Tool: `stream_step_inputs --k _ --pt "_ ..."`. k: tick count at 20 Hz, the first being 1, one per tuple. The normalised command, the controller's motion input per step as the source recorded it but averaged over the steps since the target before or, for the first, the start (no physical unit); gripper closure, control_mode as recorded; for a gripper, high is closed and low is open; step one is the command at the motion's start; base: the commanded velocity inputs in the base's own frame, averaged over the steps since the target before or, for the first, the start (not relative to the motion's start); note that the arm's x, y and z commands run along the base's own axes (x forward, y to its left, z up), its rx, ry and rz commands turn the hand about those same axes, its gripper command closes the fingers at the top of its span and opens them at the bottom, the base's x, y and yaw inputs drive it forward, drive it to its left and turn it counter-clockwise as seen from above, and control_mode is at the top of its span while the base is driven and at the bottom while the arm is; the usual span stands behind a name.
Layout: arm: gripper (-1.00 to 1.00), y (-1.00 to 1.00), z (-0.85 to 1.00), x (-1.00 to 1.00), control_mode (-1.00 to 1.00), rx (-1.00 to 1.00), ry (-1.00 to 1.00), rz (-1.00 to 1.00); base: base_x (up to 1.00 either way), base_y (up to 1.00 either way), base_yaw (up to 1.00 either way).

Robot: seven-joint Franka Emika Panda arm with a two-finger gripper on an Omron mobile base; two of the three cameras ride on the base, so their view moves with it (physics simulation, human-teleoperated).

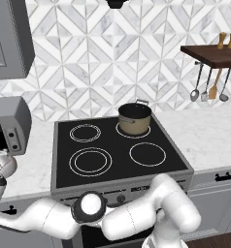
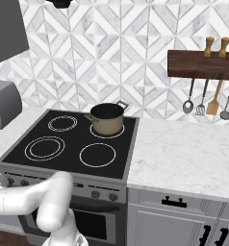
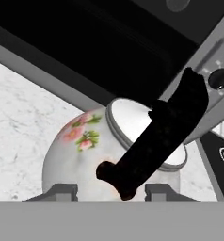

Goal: Pick the kettle from the counter and place it on a stove burner. Then turn the burner on.

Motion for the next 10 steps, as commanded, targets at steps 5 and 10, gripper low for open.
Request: stream_step_inputs --k 5,10 --pt "1.00 -0.84 0.00 -0.56 -1.00 0.02 -0.24 -0.19 0.00 0.00 0.00" --pt "1.00 -1.00 0.27 -0.34 -1.00 0.06 -0.31 -0.31 0.00 0.00 0.00"
